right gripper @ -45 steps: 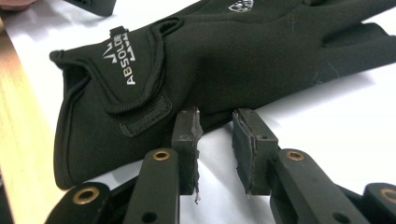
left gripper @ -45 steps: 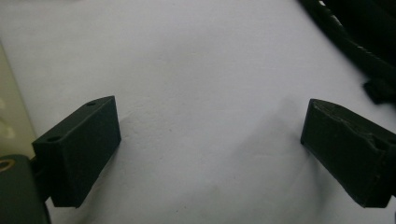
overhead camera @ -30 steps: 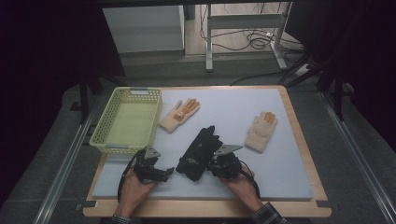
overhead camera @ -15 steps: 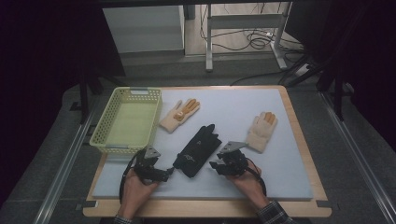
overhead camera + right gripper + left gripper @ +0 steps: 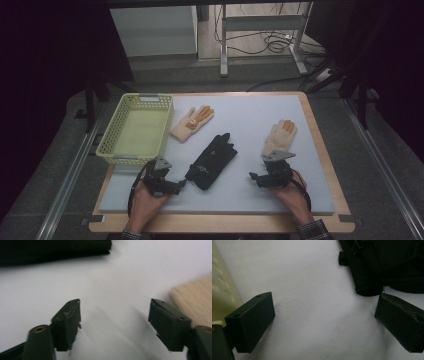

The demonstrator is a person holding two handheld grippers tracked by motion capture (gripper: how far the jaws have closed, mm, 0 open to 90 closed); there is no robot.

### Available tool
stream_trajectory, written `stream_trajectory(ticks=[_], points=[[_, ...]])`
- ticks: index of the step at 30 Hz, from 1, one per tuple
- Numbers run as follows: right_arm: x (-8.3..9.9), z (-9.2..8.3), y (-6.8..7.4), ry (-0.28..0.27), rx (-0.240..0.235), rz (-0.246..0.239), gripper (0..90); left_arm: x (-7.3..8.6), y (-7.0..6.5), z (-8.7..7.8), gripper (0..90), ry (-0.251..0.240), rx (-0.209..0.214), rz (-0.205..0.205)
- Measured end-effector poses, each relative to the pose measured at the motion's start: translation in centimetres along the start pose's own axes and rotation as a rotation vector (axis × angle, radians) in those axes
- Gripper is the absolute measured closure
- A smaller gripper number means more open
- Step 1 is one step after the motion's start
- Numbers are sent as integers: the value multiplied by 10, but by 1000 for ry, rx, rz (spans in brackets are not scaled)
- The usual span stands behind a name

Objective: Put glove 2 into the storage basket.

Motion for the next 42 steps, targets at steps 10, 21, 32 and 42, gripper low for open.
stream_trajectory(ticks=[10,21,32,42], points=[[5,3,-2,8,13,10,145,0,-1,-1,19,5,6,8],[5,3,-2,5,15,9,145,-11,-30,-13,0,32,108,34],[5,3,-2,4,16,8,145,-61,-59,5,0,41,127,56],[5,3,-2,4,15,8,145,-83,-82,44,0,101,67,94]])
Point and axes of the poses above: each handheld gripper's, and its own axes: z roughly forward along the jaws, x roughly out of its underside, y roughly to its left, the point moved 8 cm from there along z, roughly forward along the jaws, and after that the axes turned 4 degrees about -z, right-handed, at the moved point
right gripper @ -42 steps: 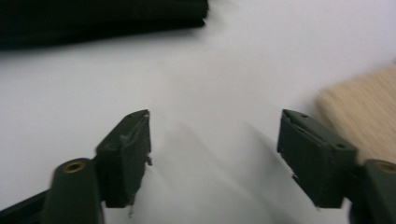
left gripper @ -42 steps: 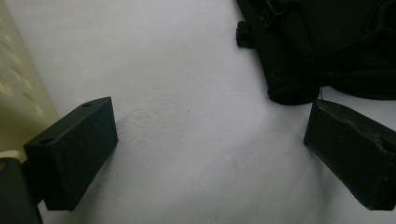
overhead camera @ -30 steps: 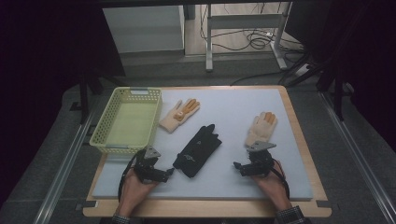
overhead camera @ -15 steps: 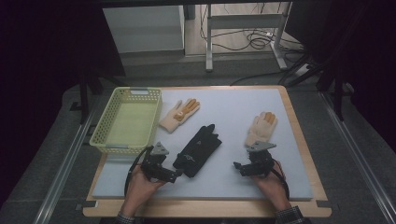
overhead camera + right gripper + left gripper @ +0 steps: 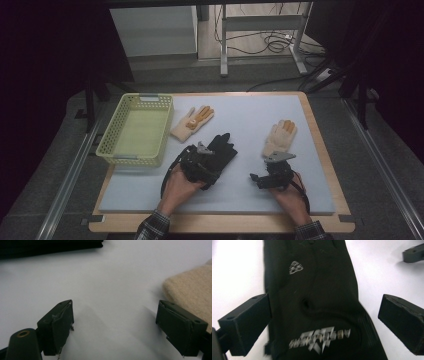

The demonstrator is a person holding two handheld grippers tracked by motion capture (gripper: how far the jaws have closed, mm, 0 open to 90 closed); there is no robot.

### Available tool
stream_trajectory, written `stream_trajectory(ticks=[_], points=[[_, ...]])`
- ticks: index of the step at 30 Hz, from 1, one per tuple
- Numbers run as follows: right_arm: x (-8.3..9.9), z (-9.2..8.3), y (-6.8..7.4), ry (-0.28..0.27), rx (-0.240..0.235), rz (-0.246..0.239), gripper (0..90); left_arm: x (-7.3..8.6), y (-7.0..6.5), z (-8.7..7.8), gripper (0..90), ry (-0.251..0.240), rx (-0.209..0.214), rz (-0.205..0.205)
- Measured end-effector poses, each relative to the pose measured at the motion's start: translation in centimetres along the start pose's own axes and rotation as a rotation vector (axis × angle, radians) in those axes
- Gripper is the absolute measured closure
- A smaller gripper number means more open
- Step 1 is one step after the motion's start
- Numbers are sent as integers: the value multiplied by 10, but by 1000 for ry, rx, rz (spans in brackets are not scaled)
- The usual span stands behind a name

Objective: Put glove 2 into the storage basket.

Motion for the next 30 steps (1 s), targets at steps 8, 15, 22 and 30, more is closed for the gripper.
stream_trajectory(ticks=[8,15,22,30], points=[[0,0,0,-1,0,0,145,3,23,25,0,58,-70,-34],[0,0,0,-1,0,0,145,4,27,24,14,61,-51,-48],[0,0,0,0,0,0,145,1,18,13,374,79,-57,-1],[0,0,0,0,0,0,145,-3,19,7,664,62,-24,1]])
Point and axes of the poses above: each handheld gripper's, and its own axes: z roughly forward along the jaws, x roughly out of its underside, y roughly to its left, the point moved 8 cm from there along z, roughly forward along the jaws, and after that the axes turned 4 degrees about -z, right-handed, at the moved point
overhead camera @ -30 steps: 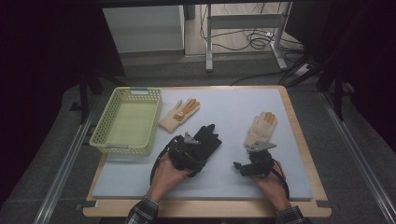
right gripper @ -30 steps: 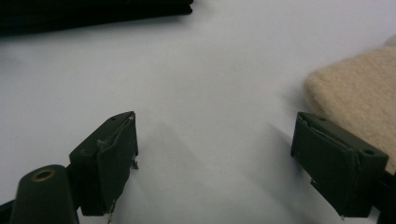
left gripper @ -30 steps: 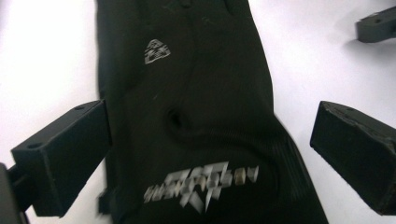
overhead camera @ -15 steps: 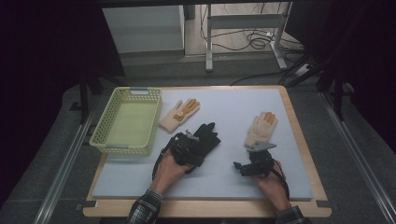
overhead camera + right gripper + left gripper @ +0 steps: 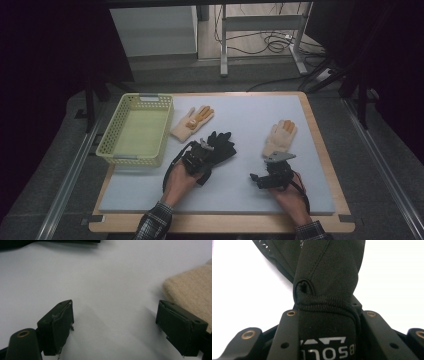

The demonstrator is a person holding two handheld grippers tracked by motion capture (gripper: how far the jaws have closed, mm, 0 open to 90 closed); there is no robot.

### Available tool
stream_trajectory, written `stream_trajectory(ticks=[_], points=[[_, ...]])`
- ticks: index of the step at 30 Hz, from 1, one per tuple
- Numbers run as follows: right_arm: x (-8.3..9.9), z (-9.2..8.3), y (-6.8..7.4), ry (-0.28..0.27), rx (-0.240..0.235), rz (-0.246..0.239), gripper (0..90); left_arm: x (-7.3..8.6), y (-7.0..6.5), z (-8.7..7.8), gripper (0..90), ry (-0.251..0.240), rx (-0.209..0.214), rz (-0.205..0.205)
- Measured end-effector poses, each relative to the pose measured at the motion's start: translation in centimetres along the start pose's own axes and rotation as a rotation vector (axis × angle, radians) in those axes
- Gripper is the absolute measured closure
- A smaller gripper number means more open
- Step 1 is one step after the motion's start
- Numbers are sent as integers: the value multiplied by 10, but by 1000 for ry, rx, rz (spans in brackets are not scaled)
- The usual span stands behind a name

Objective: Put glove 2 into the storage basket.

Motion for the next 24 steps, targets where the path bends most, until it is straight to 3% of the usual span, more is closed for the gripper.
stream_trajectory(ticks=[9,24], points=[[0,0,0,0,1,0,145,-19,6,-27,662,-56,32,-13],[0,0,0,-1,1,-1,145,-47,40,-69,656,-79,-46,-42]])
Point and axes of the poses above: each handheld gripper's, and its own axes: z roughly forward along the jaws, x roughly out of its underside, y roughly to its left, the point moved 8 cm from there along z, roughly forward along the jaws, and after that the axes turned 4 degrees about -z, right-handed, at the moved point
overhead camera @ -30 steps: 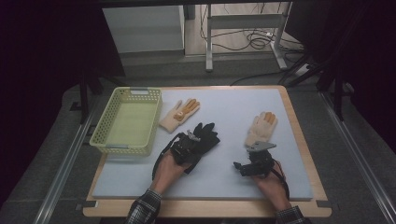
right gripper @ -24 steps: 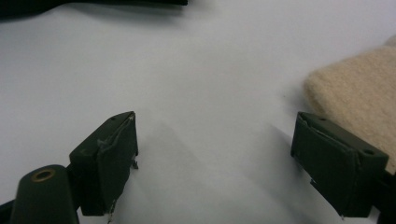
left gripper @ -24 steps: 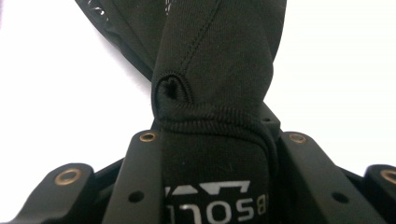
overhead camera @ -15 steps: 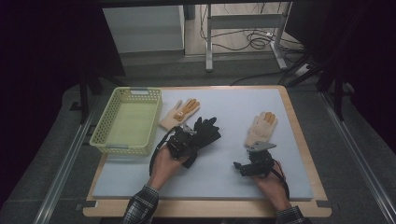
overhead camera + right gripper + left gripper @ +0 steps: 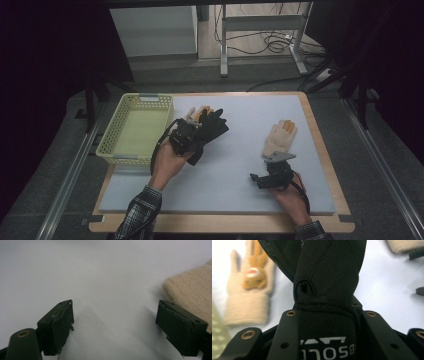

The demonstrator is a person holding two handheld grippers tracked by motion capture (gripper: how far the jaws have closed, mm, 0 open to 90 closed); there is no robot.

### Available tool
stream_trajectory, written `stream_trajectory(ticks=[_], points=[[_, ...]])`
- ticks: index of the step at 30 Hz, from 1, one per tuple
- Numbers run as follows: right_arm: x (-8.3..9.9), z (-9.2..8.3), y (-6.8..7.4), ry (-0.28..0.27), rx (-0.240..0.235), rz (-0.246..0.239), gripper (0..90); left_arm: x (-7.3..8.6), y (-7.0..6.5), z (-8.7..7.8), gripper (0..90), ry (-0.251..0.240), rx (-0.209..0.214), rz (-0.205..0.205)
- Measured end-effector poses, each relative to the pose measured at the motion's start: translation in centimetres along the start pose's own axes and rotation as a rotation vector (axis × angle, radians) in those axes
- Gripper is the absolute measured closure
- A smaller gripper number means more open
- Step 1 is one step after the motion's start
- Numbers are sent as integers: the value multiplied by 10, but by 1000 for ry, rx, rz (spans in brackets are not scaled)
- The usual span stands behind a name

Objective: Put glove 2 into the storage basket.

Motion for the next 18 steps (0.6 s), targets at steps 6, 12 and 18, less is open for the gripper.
stream_trajectory(ticks=[6,12,18], points=[[0,0,0,-1,0,-2,145,-7,22,-11,654,-6,-29,-32],[0,0,0,-3,0,0,145,-12,43,-24,652,-30,-64,-56],[0,0,0,-3,1,-1,145,-13,64,-36,649,-29,-115,-72]])
Point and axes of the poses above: each handheld gripper's, and its own axes: z roughly forward along the jaws, x roughly out of its underside, y roughly to its left, the point moved 8 cm from there along z, roughly forward along the jaws, and after that the axes turned 4 degrees about -z, right-handed, at the moved point
